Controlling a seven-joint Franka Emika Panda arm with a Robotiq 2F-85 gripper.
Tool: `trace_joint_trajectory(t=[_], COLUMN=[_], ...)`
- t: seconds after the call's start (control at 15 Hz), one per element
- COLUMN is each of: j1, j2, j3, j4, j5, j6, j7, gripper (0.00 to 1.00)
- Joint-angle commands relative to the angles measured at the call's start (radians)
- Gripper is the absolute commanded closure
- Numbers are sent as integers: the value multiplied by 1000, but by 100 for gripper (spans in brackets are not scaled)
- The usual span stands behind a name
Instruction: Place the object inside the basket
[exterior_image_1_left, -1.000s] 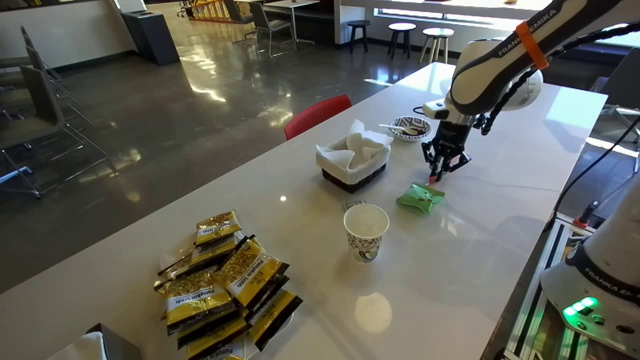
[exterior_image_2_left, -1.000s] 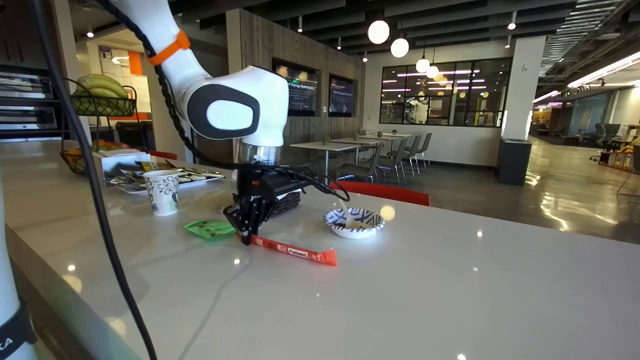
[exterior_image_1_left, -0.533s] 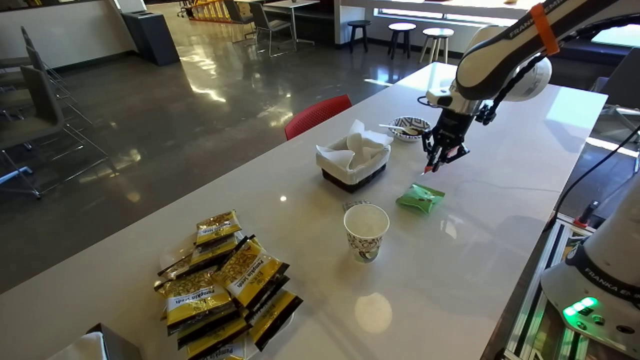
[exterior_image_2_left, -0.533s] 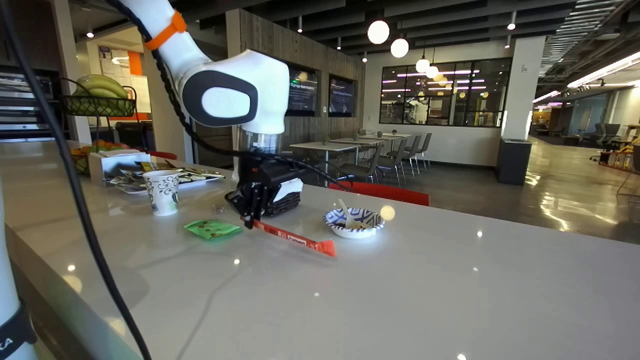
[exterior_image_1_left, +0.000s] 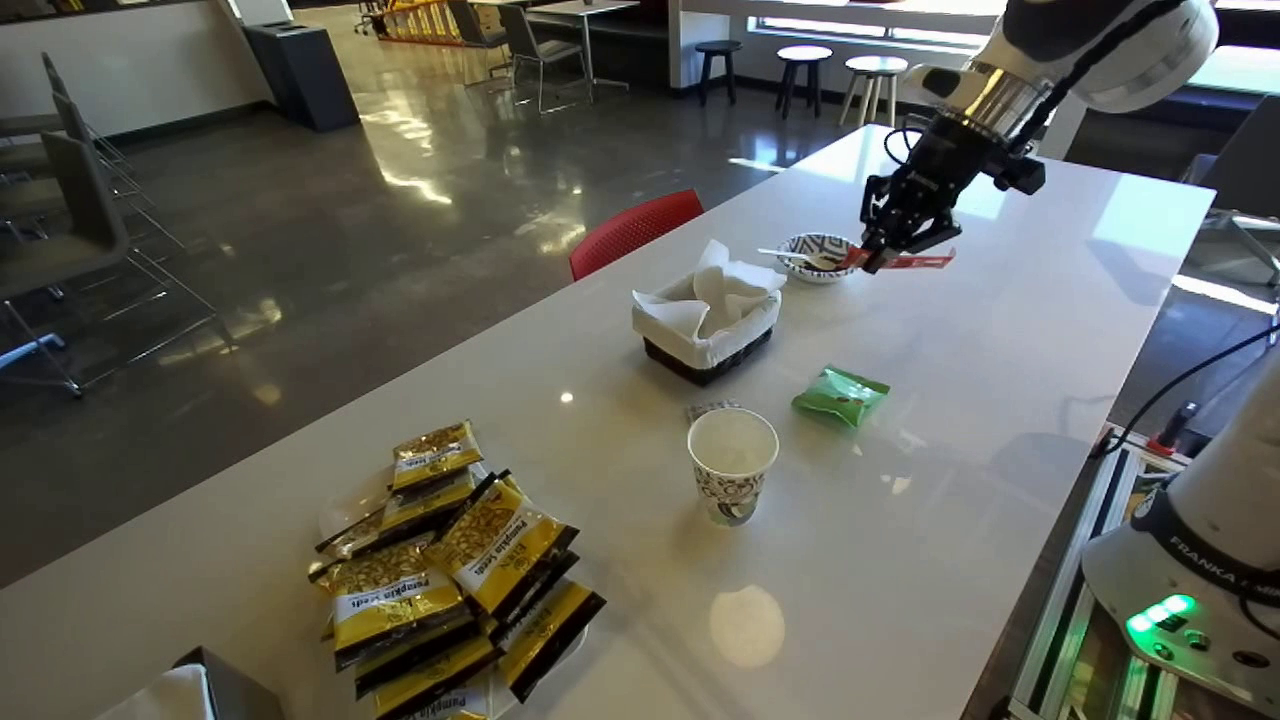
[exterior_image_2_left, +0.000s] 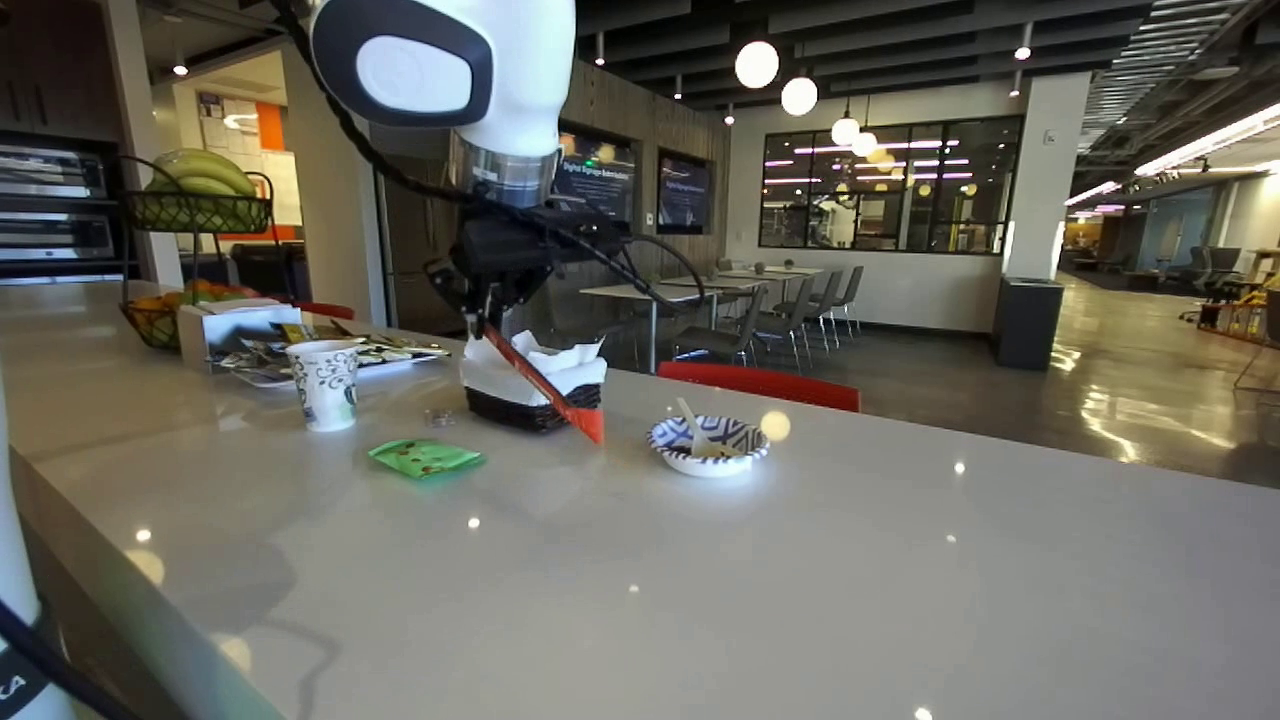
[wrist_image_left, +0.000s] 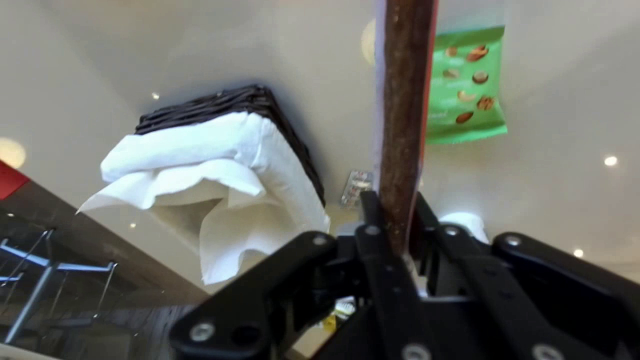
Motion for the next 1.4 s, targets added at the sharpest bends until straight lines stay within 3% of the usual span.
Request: trace_joint_trajectory(t=[0.0,0.67,0.73,0.8,1.07,1.13,1.27,1.33], j1=[29,-28,-80,-96,-120,-120,-85,-26], j2=[-34,124,83,98,97,97,128,142], j3=[-51,-245,-165,-165,-124,-123,-100,-125], j4=[50,176,144,149,148,148,156,175], j5=[110,603,536,551,544,544,742,805], j6=[-87,-153,-136,-146,-139,-139,-2,41], j7=[78,-48,-27,-41,-36,-36,-76,-57], gripper=[96,96,96,84,84,96,96,96])
